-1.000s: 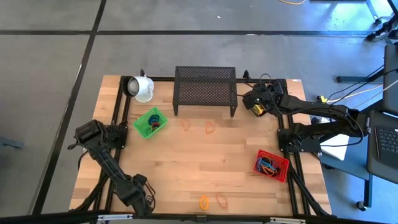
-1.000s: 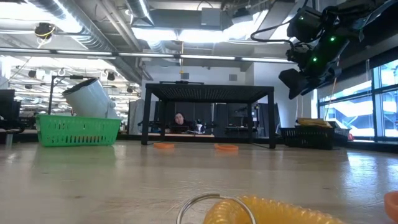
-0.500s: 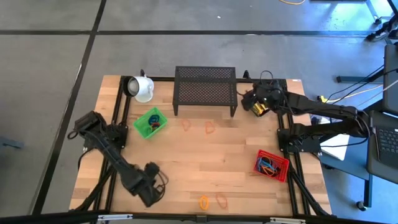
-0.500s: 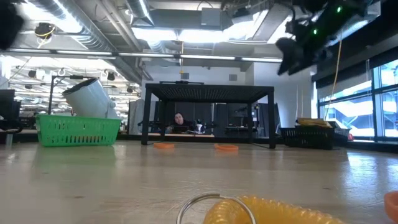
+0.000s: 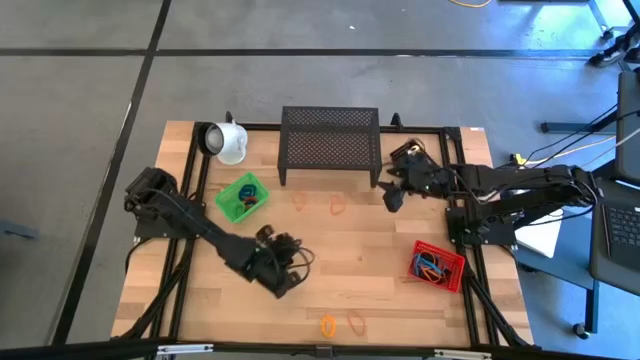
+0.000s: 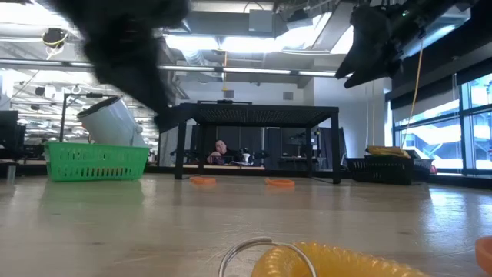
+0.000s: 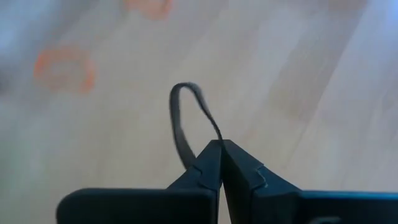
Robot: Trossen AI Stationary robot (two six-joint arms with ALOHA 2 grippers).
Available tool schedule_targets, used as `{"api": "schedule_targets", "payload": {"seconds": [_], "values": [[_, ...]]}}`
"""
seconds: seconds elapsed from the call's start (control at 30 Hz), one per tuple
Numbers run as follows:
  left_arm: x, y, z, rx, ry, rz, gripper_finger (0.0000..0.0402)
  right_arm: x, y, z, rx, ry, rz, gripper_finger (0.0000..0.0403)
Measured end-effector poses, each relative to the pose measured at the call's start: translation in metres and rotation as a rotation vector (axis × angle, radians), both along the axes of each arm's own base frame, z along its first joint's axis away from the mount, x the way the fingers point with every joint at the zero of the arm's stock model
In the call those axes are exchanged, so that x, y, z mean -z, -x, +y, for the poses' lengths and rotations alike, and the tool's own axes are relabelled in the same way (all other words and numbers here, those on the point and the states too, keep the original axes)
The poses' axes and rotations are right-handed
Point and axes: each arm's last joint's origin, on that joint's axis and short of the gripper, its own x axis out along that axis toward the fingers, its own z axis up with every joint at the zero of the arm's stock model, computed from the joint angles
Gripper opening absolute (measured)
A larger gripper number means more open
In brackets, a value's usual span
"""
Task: Pick & Place Office Desk Supplies
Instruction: Put the black rubber band into the red bin
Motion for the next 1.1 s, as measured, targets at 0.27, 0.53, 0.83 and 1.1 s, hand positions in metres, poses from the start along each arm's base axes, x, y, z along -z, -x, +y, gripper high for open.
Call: {"api": "schedule_targets", "payload": {"seconds": [0.27, 0.53, 0.83, 1.1], "values": [[-0.028, -0.048, 0.018, 0.219, -0.243, -0.275, 0.0004, 0.009, 0.0, 0.026, 0.002, 0.037, -0.047, 0.0236], [-0.061, -0.073, 0.031, 0.359, -0.412, -0.53, 0.0004, 0.031, -0.003, 0.04, -0.035, 0.032, -0.197, 0.0236], [-0.063, -0.084, 0.06, 0.425, -0.37, -0.568, 0.0003, 0.054, 0.0, 0.049, -0.094, -0.003, -0.341, 0.0236], [-0.062, -0.081, 0.051, 0.473, -0.435, -0.531, 0.0004, 0.046, -0.005, 0.062, -0.335, 0.017, -0.45, 0.0236]]}}
